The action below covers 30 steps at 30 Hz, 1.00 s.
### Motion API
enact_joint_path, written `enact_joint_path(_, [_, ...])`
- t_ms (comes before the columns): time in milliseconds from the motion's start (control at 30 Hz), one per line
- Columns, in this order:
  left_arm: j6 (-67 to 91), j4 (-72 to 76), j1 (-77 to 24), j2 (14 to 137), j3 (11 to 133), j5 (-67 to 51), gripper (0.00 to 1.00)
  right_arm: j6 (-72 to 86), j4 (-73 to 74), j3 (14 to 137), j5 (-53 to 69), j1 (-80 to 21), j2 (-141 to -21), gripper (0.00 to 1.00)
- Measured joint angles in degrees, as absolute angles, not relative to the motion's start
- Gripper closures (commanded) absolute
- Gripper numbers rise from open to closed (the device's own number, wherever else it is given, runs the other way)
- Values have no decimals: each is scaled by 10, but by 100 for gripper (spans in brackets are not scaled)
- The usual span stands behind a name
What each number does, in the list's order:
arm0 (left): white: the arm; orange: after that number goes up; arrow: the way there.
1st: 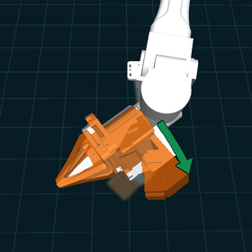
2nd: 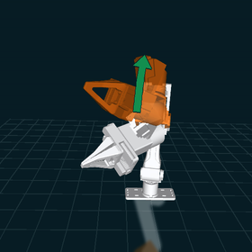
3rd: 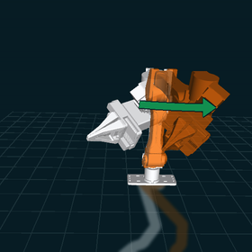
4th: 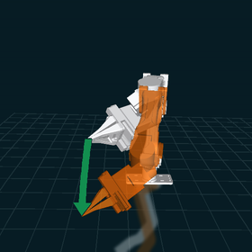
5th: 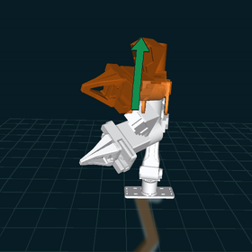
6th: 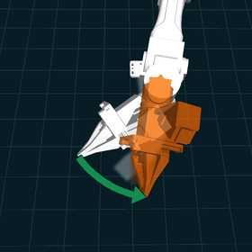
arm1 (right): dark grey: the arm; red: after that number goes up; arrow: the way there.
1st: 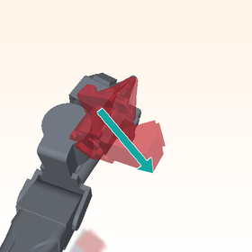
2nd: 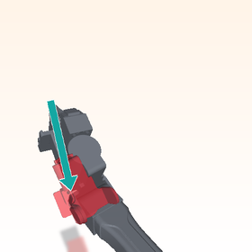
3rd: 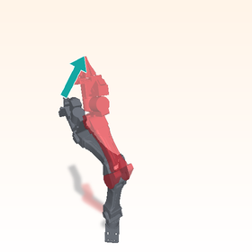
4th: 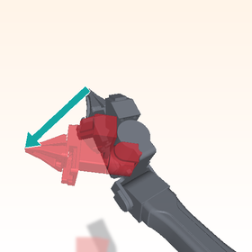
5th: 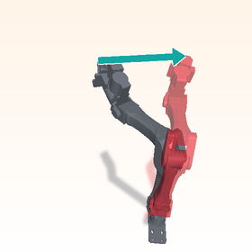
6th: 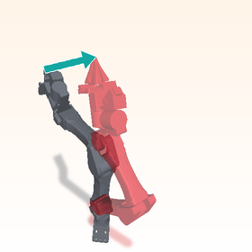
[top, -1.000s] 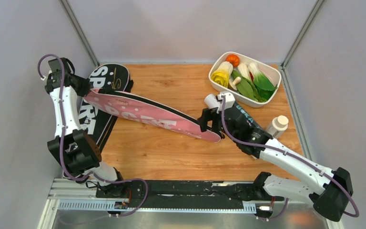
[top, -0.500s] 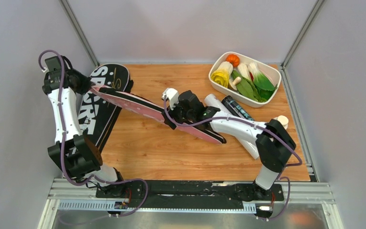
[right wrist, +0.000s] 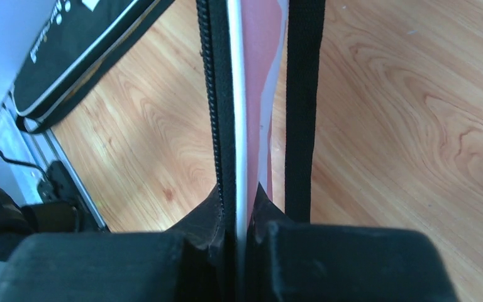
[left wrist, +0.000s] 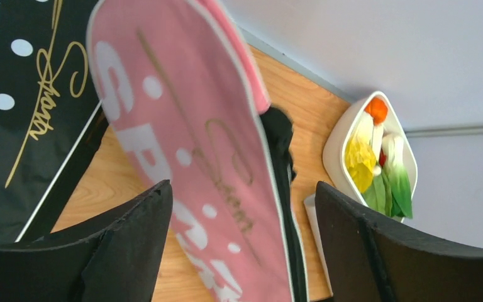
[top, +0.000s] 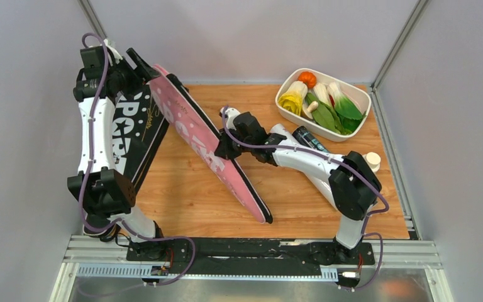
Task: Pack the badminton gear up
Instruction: Place the racket bag at the center of the board.
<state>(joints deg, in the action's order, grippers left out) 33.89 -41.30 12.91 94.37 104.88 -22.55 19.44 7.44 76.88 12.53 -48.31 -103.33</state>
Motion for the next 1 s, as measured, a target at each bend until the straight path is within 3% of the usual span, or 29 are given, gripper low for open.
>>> enact_joint_path(300, [315,-433,125,931,1058,-260,5,303,14,763,143,-420,-1055,100])
enact_joint_path(400, [312,-414,113,888,1006,-274,5,334,-28,739,147,-404,-1074,91])
enact_joint_path(467, [311,-397,98,853,962,-285,5,358,-53,723,155,-397,-1093,76])
enact_joint_path(633, [311,-338,58,769,830,-323,5,402,-107,705,178,-390,-1112,5])
enact_joint_path(667, [311,-331,55,759,809,-331,5,403,-107,702,178,-390,-1111,1])
enact_joint_path(833, [303,-270,50,710,692,-371,5,378,-49,693,161,-378,-1098,0])
enact_joint_path(1000, [300,-216,19,658,613,-392,6,303,81,692,105,-367,-1013,0])
